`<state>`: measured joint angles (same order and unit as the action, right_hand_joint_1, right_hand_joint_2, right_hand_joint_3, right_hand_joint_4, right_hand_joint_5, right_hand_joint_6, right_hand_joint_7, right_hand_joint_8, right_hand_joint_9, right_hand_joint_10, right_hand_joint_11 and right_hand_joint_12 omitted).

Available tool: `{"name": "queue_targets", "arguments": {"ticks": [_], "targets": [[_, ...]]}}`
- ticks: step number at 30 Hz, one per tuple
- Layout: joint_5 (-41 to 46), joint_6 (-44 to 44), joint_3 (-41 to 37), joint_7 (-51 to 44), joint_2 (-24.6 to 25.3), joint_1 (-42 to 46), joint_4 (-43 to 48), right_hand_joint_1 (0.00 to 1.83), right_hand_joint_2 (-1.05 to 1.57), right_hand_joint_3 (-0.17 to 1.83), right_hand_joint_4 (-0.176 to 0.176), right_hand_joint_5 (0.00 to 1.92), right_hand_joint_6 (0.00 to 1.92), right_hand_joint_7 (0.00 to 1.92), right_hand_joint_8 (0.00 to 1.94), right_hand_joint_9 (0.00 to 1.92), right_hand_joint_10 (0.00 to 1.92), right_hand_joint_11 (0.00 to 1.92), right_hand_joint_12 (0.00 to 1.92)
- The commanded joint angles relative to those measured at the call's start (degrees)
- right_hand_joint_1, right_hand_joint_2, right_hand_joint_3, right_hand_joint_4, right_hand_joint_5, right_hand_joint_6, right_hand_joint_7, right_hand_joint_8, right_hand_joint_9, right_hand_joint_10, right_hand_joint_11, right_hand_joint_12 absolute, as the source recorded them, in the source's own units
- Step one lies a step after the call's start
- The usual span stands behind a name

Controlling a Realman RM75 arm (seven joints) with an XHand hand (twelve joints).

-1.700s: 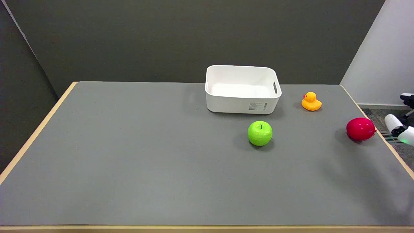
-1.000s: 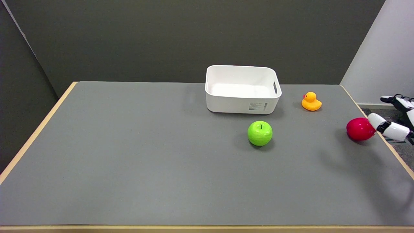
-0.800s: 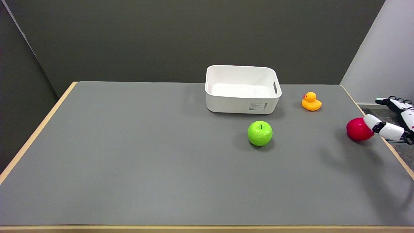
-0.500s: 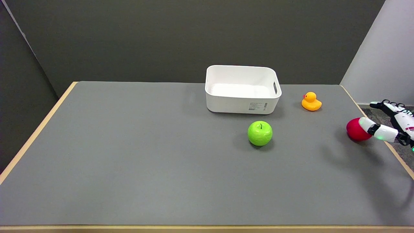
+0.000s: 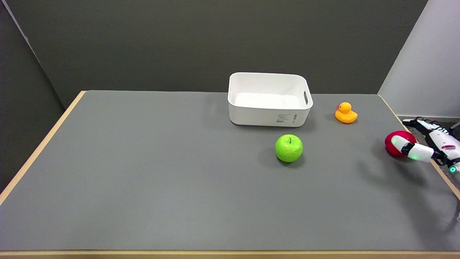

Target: Pick up the pomegranate.

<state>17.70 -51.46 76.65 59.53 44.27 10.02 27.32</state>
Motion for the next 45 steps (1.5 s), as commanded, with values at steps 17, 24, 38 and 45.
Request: {"name": "queue_targets", "arguments": {"ticks": [17, 24, 38, 45], "targets": [[-0.27, 1.04, 5.36, 0.13, 0.50, -1.60, 0.89, 0.28, 0.55, 0.94, 0.073, 0.23, 0.51, 0.22, 0.35, 0.03, 0.61, 0.00, 1.09], [-0.27, -0.40, 5.69, -0.27, 0.82, -1.60, 0.89, 0.77, 0.61, 0.96, 0.079, 0.27, 0.53, 0.29, 0.34, 0.14, 0.67, 0.07, 1.26], [-0.27, -0.96, 5.93, -0.27, 1.30, -2.07, 0.89, 0.97, 0.86, 0.92, 0.132, 0.42, 1.05, 0.54, 0.61, 0.44, 0.96, 0.39, 1.54], [0.21, -6.30, 4.90, 0.13, 1.14, -2.39, 2.96, 0.82, 1.22, 0.29, 0.104, 0.56, 1.63, 0.61, 0.77, 0.55, 1.00, 0.45, 1.56]]}}
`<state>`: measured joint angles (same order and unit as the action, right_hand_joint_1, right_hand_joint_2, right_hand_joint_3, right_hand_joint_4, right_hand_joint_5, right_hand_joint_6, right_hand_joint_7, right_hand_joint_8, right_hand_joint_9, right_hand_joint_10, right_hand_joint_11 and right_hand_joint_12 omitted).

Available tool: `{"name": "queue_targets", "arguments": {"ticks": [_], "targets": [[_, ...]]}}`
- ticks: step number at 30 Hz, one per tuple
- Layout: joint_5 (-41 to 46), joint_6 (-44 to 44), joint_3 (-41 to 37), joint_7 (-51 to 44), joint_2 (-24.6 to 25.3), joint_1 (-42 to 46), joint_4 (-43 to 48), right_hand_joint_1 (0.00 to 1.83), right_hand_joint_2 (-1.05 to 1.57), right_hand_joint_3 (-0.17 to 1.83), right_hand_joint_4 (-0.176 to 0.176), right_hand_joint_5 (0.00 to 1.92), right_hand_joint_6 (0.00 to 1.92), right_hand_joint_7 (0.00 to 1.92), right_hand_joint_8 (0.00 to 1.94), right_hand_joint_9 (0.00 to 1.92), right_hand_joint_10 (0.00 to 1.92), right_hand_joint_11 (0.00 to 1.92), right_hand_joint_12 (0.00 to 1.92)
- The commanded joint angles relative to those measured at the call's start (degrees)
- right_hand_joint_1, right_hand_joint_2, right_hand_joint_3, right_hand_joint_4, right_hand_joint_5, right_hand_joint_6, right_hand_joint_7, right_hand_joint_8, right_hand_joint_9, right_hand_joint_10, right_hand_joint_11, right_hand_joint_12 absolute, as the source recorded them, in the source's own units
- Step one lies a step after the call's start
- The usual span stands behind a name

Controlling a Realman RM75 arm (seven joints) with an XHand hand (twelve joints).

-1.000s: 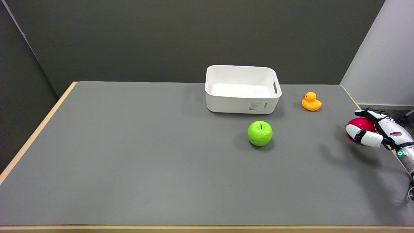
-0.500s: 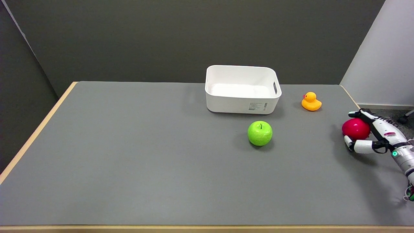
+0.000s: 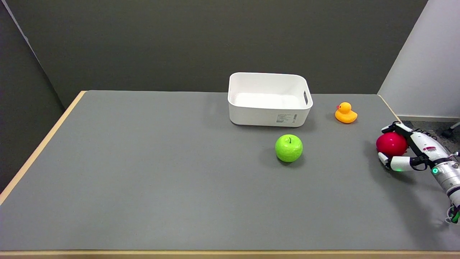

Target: Pick up the pomegranate.

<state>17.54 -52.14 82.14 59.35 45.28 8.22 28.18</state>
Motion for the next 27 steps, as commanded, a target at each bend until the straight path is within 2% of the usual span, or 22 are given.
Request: {"name": "queue_targets", "arguments": {"ticks": [1, 2, 4, 6, 7, 8, 14, 20, 23, 27], "targets": [[0.37, -7.29, -1.11, 0.31, 0.13, -0.67, 3.05, 0.83, 1.21, 0.30, 0.099, 0.57, 1.63, 0.63, 0.79, 0.56, 1.02, 0.46, 1.56], [0.37, -8.43, -1.67, 0.31, 0.06, -0.67, 4.16, 0.83, 1.20, 0.30, 0.109, 0.58, 1.62, 0.64, 0.82, 0.57, 1.05, 0.47, 1.57], [0.37, -10.81, -2.44, 0.31, -0.10, -0.68, 5.93, 0.82, 1.18, 0.31, 0.156, 0.60, 1.59, 0.67, 0.91, 0.57, 1.13, 0.48, 1.61], [0.37, -13.18, -3.09, 0.31, -0.35, -0.60, 7.57, 1.12, 1.20, 0.18, -0.053, 0.56, 1.60, 0.80, 1.28, 0.66, 1.20, 0.55, 1.65], [0.37, -14.41, -3.55, 0.31, -0.50, -0.60, 9.04, 1.15, 1.21, 0.14, -0.075, 0.55, 1.60, 0.82, 1.32, 0.69, 1.19, 0.57, 1.62], [0.37, -15.37, -4.03, 0.31, -0.74, -0.60, 10.63, 1.15, 1.23, 0.11, -0.078, 0.55, 1.59, 0.82, 1.32, 0.72, 1.17, 0.58, 1.57], [0.21, -17.95, -4.93, 0.31, -2.36, -0.68, 19.29, 1.17, 1.16, 0.24, -0.113, 0.55, 1.57, 0.85, 1.33, 0.71, 1.28, 0.57, 1.68], [-0.36, -18.01, -4.42, 0.31, -3.62, -3.66, 28.00, 1.18, 1.20, 0.15, -0.130, 0.55, 1.55, 0.85, 1.33, 0.76, 1.25, 0.61, 1.67], [-1.85, -15.90, -0.39, 0.31, -3.78, -9.24, 28.23, 1.19, 1.18, 0.17, -0.147, 0.55, 1.53, 0.86, 1.33, 0.76, 1.26, 0.61, 1.66], [-5.08, -11.99, 9.54, 0.31, -2.74, -21.68, 22.76, 1.19, 1.16, 0.23, -0.162, 0.54, 1.53, 0.87, 1.35, 0.74, 1.29, 0.60, 1.66]]}}
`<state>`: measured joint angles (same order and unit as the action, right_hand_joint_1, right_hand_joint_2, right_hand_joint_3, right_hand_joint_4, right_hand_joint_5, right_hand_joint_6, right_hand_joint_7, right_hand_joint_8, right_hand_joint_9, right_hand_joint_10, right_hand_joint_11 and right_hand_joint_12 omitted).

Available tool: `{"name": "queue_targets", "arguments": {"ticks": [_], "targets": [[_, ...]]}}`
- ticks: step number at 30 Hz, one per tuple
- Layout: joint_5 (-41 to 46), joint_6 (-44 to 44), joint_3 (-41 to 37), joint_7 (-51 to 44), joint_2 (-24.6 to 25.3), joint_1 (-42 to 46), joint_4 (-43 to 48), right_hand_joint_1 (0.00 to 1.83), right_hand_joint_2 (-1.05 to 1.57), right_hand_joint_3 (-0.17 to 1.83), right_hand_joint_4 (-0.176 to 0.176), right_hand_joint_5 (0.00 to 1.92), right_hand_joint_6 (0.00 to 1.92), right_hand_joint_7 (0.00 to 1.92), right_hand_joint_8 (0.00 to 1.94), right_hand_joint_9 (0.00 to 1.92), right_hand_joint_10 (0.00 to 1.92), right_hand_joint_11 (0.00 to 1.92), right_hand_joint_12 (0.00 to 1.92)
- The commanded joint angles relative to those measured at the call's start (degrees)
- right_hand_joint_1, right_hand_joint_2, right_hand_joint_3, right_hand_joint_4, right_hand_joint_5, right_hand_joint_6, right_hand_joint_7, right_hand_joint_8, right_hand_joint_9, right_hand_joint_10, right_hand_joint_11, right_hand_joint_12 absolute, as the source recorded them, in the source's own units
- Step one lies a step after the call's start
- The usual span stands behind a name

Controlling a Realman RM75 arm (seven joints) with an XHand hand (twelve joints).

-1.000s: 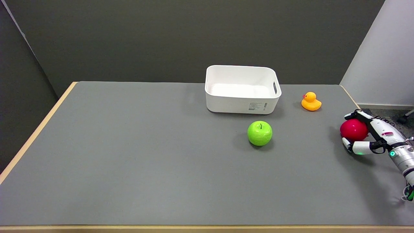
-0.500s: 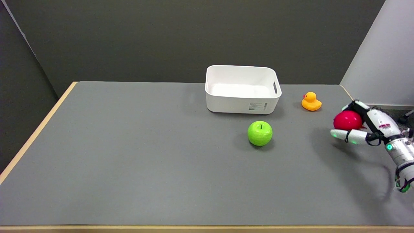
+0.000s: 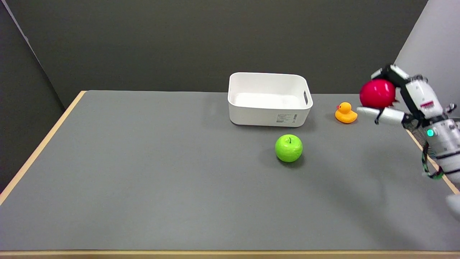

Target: Pick up the pomegranate.

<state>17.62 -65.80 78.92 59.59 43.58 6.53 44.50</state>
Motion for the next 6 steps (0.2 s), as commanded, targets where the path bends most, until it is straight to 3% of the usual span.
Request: {"name": "queue_targets", "arguments": {"ticks": [1, 3, 6], "targets": [[-5.47, 2.42, 14.51, 0.07, -0.77, -21.92, 5.52, 1.19, 1.15, 0.26, -0.165, 0.54, 1.53, 0.87, 1.35, 0.73, 1.31, 0.59, 1.66], [-6.18, 5.07, 20.63, 0.07, 0.72, -28.65, 2.14, 1.19, 1.21, 0.12, -0.176, 0.53, 1.52, 0.86, 1.37, 0.77, 1.26, 0.62, 1.64], [-8.49, 7.62, 25.23, 0.07, 3.51, -35.73, -3.03, 1.19, 1.23, 0.10, -0.176, 0.52, 1.52, 0.85, 1.39, 0.77, 1.27, 0.61, 1.66]]}}
